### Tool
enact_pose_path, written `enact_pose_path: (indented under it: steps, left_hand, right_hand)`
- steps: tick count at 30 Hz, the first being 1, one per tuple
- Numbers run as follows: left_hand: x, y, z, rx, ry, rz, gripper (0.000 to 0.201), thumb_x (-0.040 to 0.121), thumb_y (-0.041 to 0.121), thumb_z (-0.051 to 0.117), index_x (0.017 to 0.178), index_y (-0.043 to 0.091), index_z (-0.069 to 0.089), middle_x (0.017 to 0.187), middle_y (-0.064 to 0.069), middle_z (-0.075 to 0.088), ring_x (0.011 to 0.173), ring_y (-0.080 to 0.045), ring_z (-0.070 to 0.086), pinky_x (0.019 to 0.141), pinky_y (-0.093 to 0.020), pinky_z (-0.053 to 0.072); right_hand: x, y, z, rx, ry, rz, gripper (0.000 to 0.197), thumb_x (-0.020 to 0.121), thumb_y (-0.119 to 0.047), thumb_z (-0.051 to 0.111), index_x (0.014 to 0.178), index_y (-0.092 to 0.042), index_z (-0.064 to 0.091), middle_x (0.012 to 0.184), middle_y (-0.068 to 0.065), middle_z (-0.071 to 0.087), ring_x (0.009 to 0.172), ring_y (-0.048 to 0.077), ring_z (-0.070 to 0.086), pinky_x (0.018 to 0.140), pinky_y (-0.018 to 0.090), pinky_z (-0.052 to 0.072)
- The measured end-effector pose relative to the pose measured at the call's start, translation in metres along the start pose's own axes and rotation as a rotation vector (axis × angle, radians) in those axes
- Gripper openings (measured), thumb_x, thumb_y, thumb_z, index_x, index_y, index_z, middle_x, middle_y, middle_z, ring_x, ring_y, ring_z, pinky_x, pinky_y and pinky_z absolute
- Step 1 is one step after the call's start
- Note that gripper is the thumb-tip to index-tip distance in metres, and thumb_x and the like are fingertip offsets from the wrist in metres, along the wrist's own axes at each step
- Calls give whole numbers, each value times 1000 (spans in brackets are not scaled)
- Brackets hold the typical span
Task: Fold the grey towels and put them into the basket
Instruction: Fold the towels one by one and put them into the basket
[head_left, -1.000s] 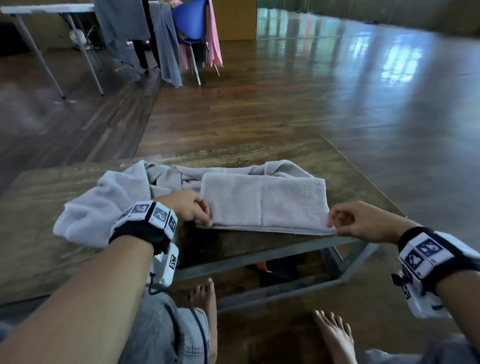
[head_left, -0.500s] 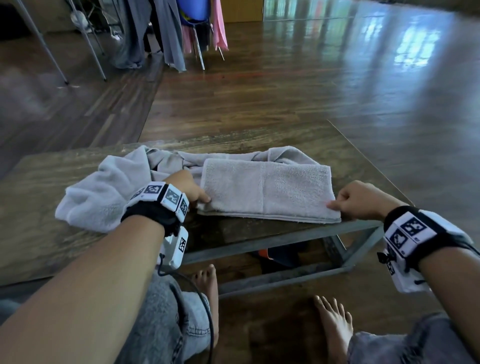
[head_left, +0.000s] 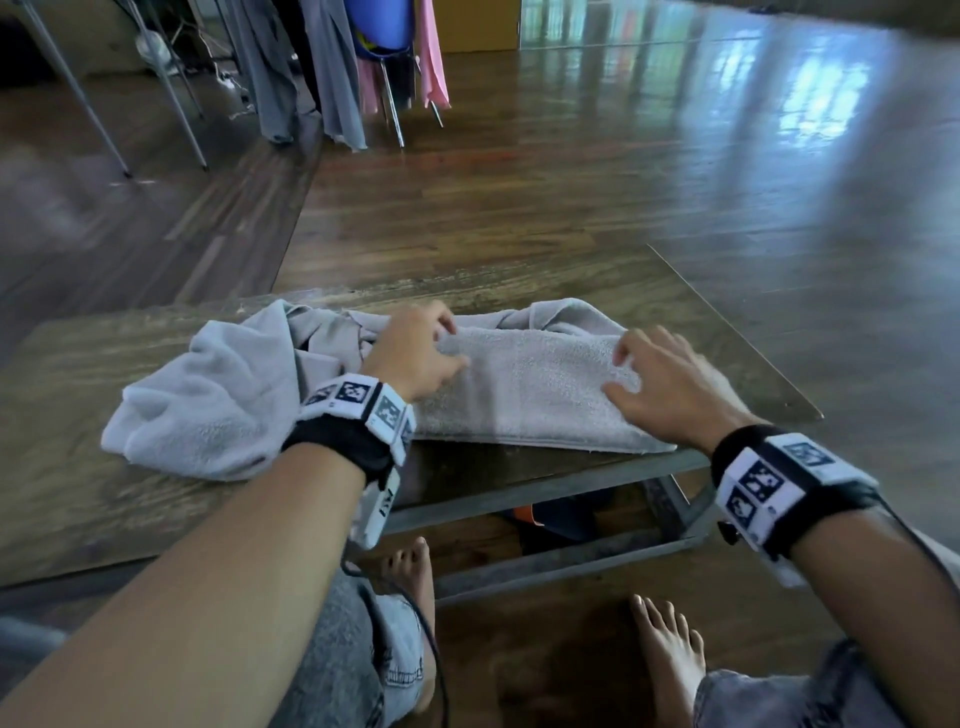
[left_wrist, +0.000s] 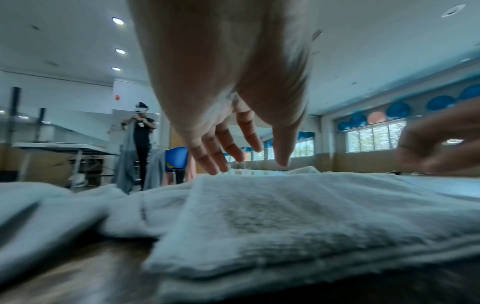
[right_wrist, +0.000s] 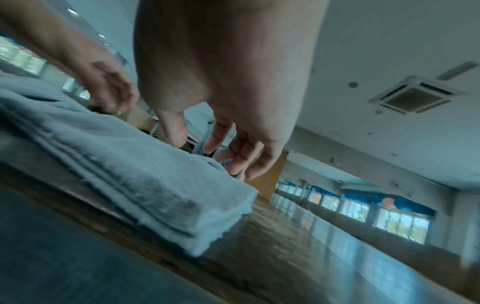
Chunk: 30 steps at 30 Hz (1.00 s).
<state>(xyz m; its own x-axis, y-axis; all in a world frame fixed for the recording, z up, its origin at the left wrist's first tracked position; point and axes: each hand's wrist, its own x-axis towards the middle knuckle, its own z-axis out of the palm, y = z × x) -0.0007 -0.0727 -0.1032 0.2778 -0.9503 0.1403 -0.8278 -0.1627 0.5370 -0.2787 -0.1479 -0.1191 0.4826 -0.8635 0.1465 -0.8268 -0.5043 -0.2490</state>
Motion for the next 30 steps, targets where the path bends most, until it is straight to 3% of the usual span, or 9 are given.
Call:
enact_pose_path:
  steps: [2, 4, 5, 7, 10, 15, 20, 27, 30]
  left_hand:
    - [5, 14, 19, 61, -40, 135, 37, 83, 37, 74, 113, 21, 58, 126, -5, 55, 117, -24, 52, 89, -36, 45]
    - [7, 24, 36, 180, -116, 183, 49, 85, 40, 70, 128, 25, 53, 155, -2, 35, 147, -29, 22, 110, -51, 32]
    - [7, 28, 44, 226, -176, 181, 58, 85, 42, 69, 136, 27, 47, 163, 2, 20, 152, -27, 4, 114, -56, 23]
    - [8, 32, 56, 281, -328, 137, 77, 86, 46, 67, 151, 29, 29, 167, 4, -2, 152, -26, -14, 118, -59, 12]
    - [7, 32, 68, 284, -476, 47, 89, 89, 52, 61, 157, 34, 5, 166, 3, -11, 151, -27, -18, 121, -54, -2]
    - [3, 22, 71, 277, -513, 37, 90, 93, 63, 45, 156, 35, -12, 164, 7, -22, 148, -22, -28, 120, -46, -16]
    - [2, 14, 72, 274, -526, 67, 92, 92, 70, 40, 155, 35, -16, 162, 10, -25, 147, -17, -30, 121, -44, -16]
    - [2, -1, 69, 285, -508, 123, 95, 88, 73, 45, 154, 41, -16, 163, 10, -25, 148, -11, -27, 119, -39, -16]
    - [4, -7, 69, 317, -511, 124, 96, 86, 75, 43, 153, 43, -18, 162, 10, -26, 147, -9, -28, 120, -40, -16]
  right_hand:
    - [4, -18, 11, 46, 18, -126, 42, 89, -46, 60, 124, -26, 49, 128, -2, 49, 118, 18, 45, 101, 42, 41]
    - [8, -33, 22, 83, -83, -204, 57, 89, -43, 63, 139, -24, 42, 144, 0, 37, 134, 21, 34, 112, 45, 35]
    - [10, -38, 27, 88, -145, -241, 64, 88, -42, 64, 143, -25, 37, 149, 0, 30, 139, 22, 28, 116, 44, 30]
    - [14, -46, 35, 87, -211, -284, 67, 89, -41, 64, 147, -25, 33, 152, -1, 23, 143, 22, 21, 118, 40, 22]
    - [19, -49, 43, 102, -255, -251, 71, 88, -35, 63, 150, -21, 30, 157, 1, 17, 148, 24, 15, 123, 39, 14]
    - [24, -50, 54, 145, -405, -157, 81, 90, -35, 58, 157, -28, 12, 169, 2, -6, 155, 19, -15, 124, 44, -7]
    - [25, -48, 60, 101, -460, -112, 86, 92, -46, 51, 159, -34, -3, 168, 1, -21, 152, 14, -26, 121, 42, -15]
    - [26, -45, 57, 137, -476, -69, 119, 86, -57, 64, 158, -17, -22, 166, 0, -26, 151, 13, -27, 124, 43, -14]
    - [26, -43, 56, 155, -491, -58, 119, 86, -61, 61, 158, -17, -22, 165, -2, -29, 150, 10, -30, 123, 42, -16]
